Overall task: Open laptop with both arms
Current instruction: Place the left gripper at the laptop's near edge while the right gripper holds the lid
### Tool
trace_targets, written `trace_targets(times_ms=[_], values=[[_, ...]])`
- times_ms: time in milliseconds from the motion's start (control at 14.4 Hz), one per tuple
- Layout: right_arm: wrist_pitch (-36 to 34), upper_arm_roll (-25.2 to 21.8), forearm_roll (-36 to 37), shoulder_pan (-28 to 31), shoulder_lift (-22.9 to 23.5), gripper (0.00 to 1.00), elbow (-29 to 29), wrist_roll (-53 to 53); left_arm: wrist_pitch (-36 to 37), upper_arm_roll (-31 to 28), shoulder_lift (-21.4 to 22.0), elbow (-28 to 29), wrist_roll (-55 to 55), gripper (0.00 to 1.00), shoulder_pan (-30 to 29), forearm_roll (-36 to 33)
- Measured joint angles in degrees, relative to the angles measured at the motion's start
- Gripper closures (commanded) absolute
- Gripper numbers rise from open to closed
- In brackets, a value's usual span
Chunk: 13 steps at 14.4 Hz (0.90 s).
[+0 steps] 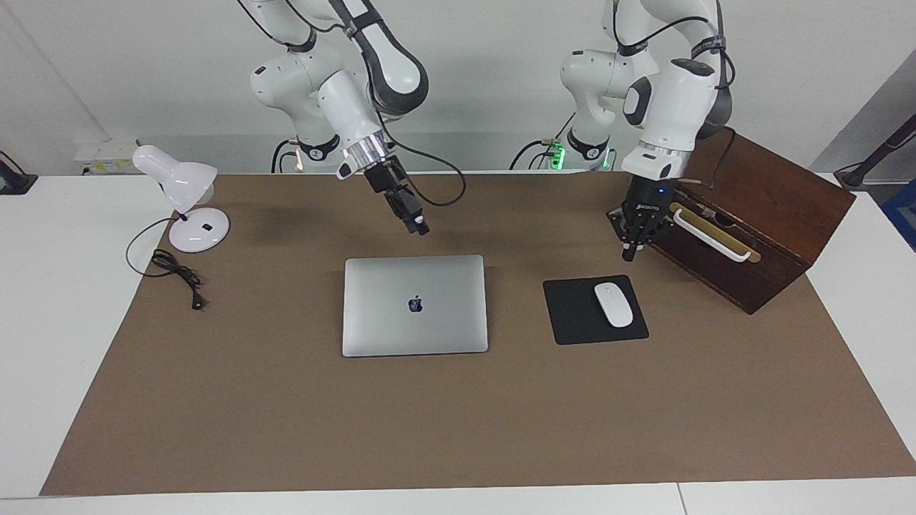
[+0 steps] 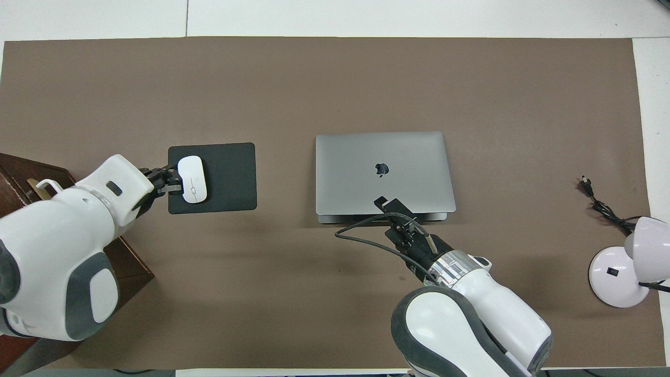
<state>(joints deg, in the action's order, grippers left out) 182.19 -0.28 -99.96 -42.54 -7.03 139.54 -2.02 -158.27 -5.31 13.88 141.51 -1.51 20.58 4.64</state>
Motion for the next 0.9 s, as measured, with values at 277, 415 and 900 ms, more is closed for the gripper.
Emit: trace_targets(times_ms=[277,415,900], values=[[0.0,0.0,0.0,0.0,2.4,0.0,0.0,0.0,-13.8,0.0,0.1,9.1,-1.5,1.0,5.1,0.0],[0.0,0.0,0.0,0.0,3.7,0.0,0.0,0.0,-18.2,0.0,0.0,11.8,-2.6,1.0,7.6,0.0],[0.0,0.0,0.0,0.2,6.5,0.0,-1.3,0.3,-31.3,0.1,-4.1,14.7,-8.1,1.0,17.3,0.0]])
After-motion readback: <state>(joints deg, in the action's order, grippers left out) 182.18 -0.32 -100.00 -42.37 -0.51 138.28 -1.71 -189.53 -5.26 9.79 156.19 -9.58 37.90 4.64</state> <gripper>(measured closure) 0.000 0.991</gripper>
